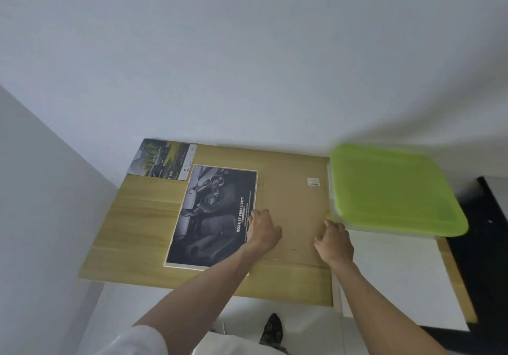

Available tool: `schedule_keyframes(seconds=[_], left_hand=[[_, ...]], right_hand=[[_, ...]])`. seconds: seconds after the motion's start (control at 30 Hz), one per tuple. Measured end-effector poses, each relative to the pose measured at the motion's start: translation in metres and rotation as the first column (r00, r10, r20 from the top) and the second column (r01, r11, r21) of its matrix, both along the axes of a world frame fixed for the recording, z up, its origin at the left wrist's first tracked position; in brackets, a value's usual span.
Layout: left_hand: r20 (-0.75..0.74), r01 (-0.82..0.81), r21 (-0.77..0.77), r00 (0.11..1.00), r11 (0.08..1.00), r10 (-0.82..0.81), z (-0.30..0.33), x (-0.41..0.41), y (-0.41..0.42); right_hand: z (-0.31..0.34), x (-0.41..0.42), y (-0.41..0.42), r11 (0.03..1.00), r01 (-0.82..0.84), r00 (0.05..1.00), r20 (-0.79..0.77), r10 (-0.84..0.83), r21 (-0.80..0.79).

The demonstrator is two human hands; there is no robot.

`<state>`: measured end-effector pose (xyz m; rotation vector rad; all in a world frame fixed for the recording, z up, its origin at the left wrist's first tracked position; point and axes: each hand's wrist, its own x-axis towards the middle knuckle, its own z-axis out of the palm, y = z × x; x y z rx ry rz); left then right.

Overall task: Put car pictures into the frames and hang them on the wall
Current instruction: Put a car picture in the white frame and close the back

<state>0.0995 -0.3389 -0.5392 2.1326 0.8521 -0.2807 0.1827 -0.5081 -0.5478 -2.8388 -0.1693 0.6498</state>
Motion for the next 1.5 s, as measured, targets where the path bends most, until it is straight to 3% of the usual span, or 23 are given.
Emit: schedule_keyframes(seconds=[0.2,0.37,0.47,0.67,0.9,1.03,1.17,1.5], left_hand=[[-0.112,-0.15,0.005,0.982,0.989,0.149,0.001,0.02,-0.021],[-0.109,-0.374,-0.065,0.924,0.925,0.366,0.004,0.026,-0.014],[-0.054,-0.422,-0.044,0.906,0.906,0.42,0.0,0.022,-0.001],[0.051,-0.437,-0.116,0.894,0.892,0.445,0.025,-0.001,0.027],[0.12,-0.391,-0.146,0.905,0.909,0.408,0.039,-0.04,0.082],[0.132,-0.317,-0.127,0.934,0.94,0.333,0.038,-0.072,0.125],[0.141,-0.366,-0.126,0.914,0.922,0.381,0.036,-0.105,0.164],[0.099,-0.261,-0.163,0.955,0.951,0.279,0.005,-0.147,0.214]], right_hand=[[-0.007,0.0,-0.006,0.996,0.018,0.999,-0.036,-0.015,0.088],[-0.007,0.014,-0.011,0.934,0.229,0.972,-0.121,-0.203,0.275],[-0.005,0.017,-0.011,0.889,0.304,0.952,-0.156,-0.265,0.342],[0.003,0.006,-0.004,0.793,0.37,0.923,-0.286,-0.256,0.484],[0.015,-0.015,0.034,0.733,0.304,0.944,-0.296,-0.146,0.608],[0.022,-0.033,0.067,0.763,0.184,0.961,-0.278,-0.006,0.62],[0.021,-0.055,0.1,0.793,0.092,0.95,-0.291,0.111,0.603],[0.0,-0.104,0.136,0.848,0.084,0.978,-0.207,0.03,0.523]])
